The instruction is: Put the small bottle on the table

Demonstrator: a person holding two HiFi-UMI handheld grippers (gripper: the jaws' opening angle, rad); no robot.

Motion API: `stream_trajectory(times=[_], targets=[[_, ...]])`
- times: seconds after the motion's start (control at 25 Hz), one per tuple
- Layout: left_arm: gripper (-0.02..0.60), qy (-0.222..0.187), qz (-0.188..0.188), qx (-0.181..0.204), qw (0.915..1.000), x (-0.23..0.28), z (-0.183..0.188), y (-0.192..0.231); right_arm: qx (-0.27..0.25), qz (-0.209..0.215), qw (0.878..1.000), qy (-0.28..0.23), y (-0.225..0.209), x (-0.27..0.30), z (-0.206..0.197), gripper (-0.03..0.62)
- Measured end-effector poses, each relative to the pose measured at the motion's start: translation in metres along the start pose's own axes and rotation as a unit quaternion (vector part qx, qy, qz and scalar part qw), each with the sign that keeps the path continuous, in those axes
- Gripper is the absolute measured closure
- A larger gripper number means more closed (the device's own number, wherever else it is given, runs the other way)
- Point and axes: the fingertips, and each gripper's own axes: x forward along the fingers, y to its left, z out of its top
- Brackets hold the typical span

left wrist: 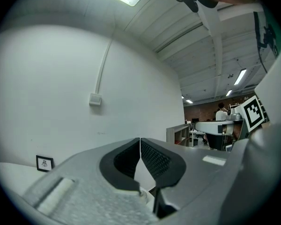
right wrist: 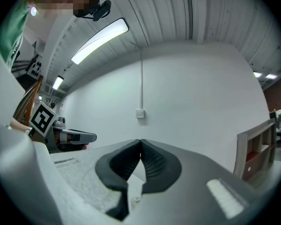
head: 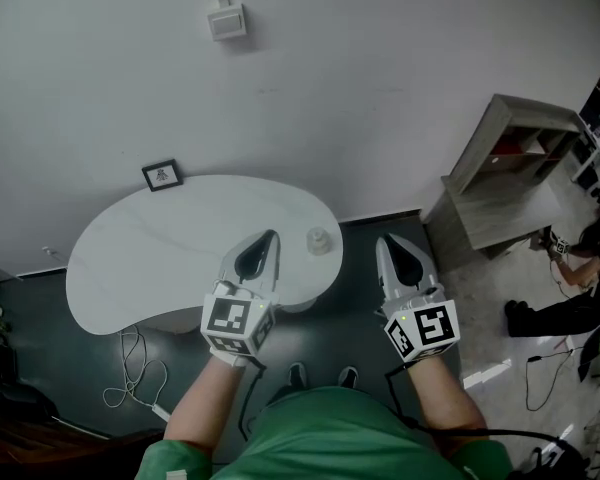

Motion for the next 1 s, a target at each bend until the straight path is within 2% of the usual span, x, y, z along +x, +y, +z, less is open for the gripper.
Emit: stream_trajectory(times=[1.0], targets=[[0.566, 0.017, 0.034, 0.011, 0.9992, 0.002, -0.011, -0.021, 0.007, 0.029, 1.0, 0.001, -0.02, -0.013, -0.002, 0.592]])
